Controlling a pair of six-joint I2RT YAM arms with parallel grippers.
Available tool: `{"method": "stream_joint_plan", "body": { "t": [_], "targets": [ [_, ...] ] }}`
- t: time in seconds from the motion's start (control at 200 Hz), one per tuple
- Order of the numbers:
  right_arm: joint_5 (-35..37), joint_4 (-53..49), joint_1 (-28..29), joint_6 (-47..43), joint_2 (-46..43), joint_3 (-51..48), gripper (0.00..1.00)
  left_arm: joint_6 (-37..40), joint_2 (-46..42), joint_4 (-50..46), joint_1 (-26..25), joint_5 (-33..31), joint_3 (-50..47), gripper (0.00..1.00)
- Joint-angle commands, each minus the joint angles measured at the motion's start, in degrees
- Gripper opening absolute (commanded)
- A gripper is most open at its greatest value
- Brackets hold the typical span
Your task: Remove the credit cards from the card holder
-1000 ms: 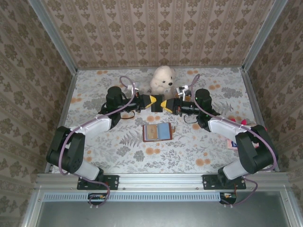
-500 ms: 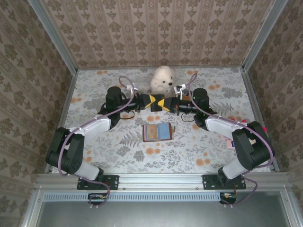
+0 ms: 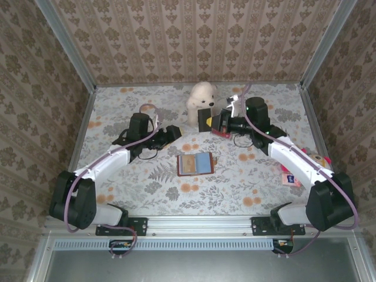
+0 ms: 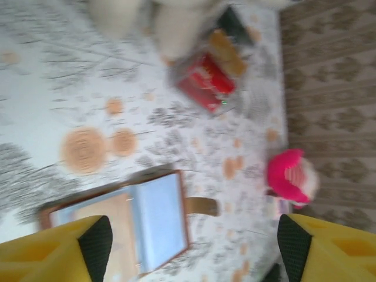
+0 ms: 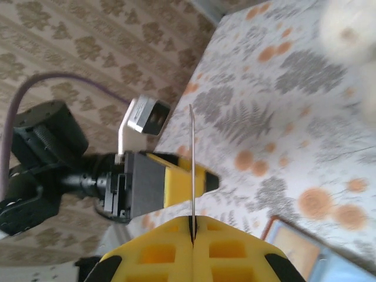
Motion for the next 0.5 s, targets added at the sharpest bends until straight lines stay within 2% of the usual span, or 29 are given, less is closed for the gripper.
{"method": "stream_joint_plan", "body": {
  "t": [0.0,0.16,0.27,0.38,0.495],
  "targets": [
    [4.5,-11.7,-4.0,-14.5,1.0,3.5,0.0,7.2,-1.5,-11.1,0.5,-10.3,3.0,0.87],
    [5.8,-16.9,-8.5,-22.9,4.7,9.0,0.0,9.0,-3.0,-14.9,0.7,-16.0,3.6,1.0],
    [6.6,-18.5,-11.2,-26.3,7.3,12.7,0.0,10.9,-3.2,-18.9,1.0,-19.0,5.5,1.0],
    [11.4,-17.6,-11.7,-31.0,9.6,14.8,0.0,11.5,-3.3,-21.5,1.5,-21.1,6.5,1.0],
    [10.7,-21.3,-11.8,-37.4,12.9,19.0,0.0,12.2,-3.8,-23.8,2.0,-21.8,6.7,1.0]
  ]
}}
